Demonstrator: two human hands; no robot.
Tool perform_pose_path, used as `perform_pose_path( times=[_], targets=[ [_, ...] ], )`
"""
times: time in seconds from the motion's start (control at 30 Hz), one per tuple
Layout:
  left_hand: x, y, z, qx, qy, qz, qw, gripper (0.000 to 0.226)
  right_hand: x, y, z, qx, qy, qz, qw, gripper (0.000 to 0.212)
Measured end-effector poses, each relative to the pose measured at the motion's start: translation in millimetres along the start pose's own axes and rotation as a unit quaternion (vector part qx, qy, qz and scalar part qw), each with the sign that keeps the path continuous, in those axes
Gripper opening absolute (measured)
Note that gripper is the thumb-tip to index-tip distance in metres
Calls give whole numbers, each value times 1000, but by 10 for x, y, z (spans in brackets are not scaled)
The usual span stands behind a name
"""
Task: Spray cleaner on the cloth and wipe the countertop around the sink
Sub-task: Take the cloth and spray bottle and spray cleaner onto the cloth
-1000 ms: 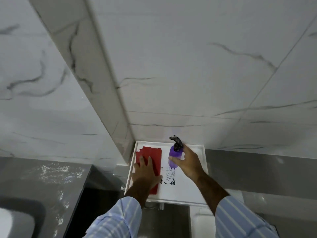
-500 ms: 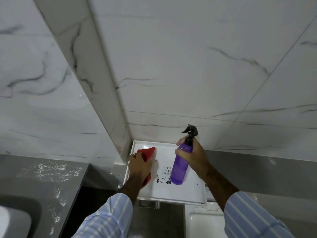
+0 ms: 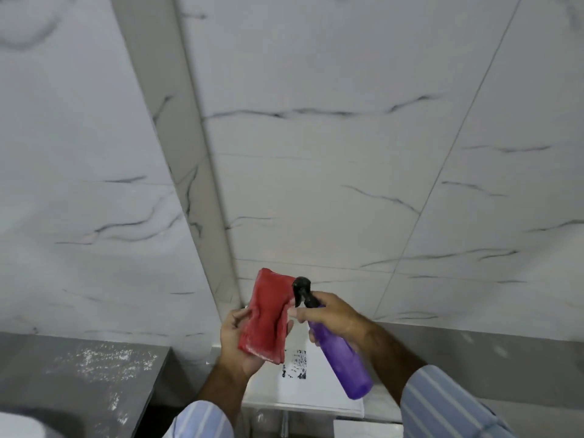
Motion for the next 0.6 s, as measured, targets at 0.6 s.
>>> perform_pose_path(
  times=[0.6],
  targets=[
    [146, 354, -80, 83, -33, -52, 995, 54, 230, 176, 134, 80, 84, 14, 993, 34]
  ],
)
Point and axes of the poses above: each hand's wrist, its own y-axis away from the middle knuckle, its own x-axis out of the palm, z = x × y, the point moved 7 cm from there along -y, towards the middle knuckle, and after that the axes turned 4 degrees about -z, right-handed, at the moved point
